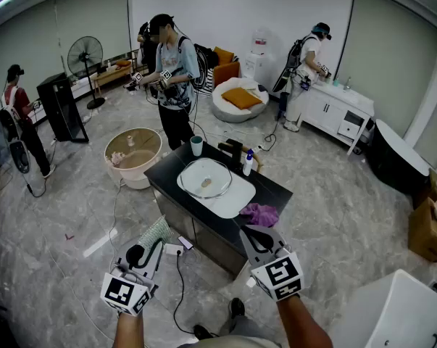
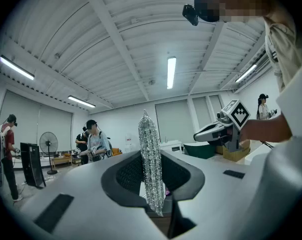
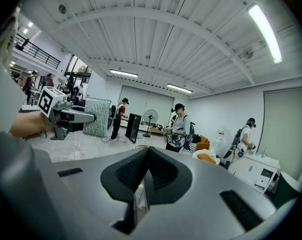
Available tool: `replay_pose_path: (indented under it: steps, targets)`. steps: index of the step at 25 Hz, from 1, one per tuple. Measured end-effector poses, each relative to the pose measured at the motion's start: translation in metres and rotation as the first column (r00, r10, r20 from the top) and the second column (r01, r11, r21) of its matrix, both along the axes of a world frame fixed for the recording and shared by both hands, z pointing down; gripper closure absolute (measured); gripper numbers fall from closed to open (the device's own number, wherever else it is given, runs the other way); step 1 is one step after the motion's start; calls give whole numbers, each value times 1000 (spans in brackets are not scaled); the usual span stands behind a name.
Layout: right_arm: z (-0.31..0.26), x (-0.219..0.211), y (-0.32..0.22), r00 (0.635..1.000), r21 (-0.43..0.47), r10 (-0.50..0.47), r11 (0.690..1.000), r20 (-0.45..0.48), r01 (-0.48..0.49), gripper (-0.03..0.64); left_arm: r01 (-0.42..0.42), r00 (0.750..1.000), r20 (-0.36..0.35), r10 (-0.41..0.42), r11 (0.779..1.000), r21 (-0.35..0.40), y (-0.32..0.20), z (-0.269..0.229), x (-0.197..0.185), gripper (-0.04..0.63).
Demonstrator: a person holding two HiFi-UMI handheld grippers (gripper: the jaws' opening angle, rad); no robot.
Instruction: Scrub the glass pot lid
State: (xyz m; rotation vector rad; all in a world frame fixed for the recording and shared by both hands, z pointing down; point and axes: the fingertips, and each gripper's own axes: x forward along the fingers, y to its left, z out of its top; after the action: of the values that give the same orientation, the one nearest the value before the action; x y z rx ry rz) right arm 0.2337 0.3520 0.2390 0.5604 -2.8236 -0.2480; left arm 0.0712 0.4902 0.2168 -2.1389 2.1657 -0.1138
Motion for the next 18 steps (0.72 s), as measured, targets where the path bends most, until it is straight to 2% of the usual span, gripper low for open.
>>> replay_pose_path:
  steps: [18]
  targets:
    - [6,-30,-1,1000,-5,-2,1000,-11,2,591,4,1000,-29,-4,1000,8,1,11,-28,508]
